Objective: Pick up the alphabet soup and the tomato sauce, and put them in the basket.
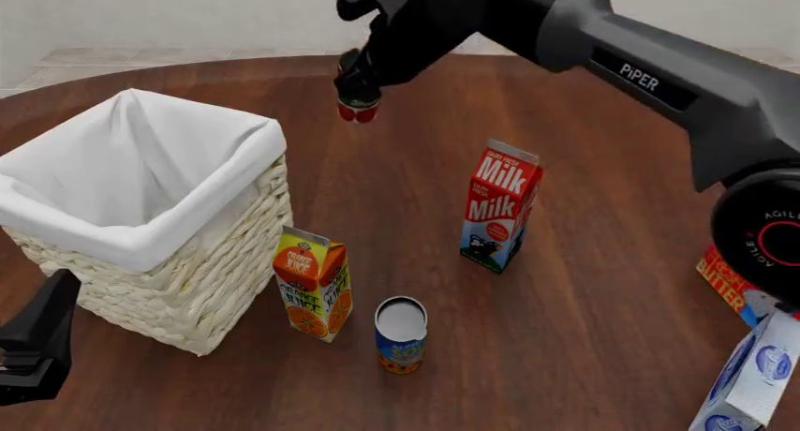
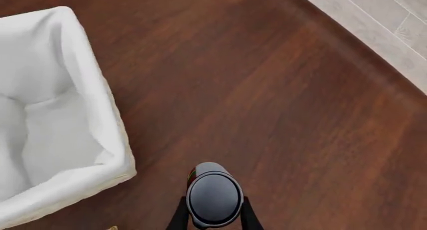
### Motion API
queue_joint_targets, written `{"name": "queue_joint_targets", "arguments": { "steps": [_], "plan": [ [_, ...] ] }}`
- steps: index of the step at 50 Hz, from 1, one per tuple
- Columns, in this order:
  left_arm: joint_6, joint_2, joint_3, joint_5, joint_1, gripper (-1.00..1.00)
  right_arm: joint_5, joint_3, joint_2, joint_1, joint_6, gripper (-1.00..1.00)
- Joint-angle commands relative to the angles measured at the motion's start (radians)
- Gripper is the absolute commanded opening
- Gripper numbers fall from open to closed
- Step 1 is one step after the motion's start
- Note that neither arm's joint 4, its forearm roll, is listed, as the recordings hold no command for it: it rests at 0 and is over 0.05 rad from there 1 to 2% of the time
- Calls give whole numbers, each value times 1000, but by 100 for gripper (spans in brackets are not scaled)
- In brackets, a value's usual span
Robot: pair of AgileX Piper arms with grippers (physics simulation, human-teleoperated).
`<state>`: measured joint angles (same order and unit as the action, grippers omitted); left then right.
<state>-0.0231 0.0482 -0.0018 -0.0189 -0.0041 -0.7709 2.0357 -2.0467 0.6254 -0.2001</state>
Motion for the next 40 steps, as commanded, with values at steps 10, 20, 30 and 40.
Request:
{"name": "queue_joint_targets", "arguments": {
  "steps": [10, 20, 30, 40],
  "plan": [
    [1, 0, 0, 0, 0, 100, -45, 47, 69, 35, 18, -100],
    [1, -3, 0, 2, 0, 100, -60, 50, 107, 71, 19, -100],
    [0, -5, 0, 2, 1, 100, -78, 59, 138, 107, 14, -100],
    [0, -5, 0, 2, 1, 100, -84, 51, 173, 148, 13, -100]
  ]
}}
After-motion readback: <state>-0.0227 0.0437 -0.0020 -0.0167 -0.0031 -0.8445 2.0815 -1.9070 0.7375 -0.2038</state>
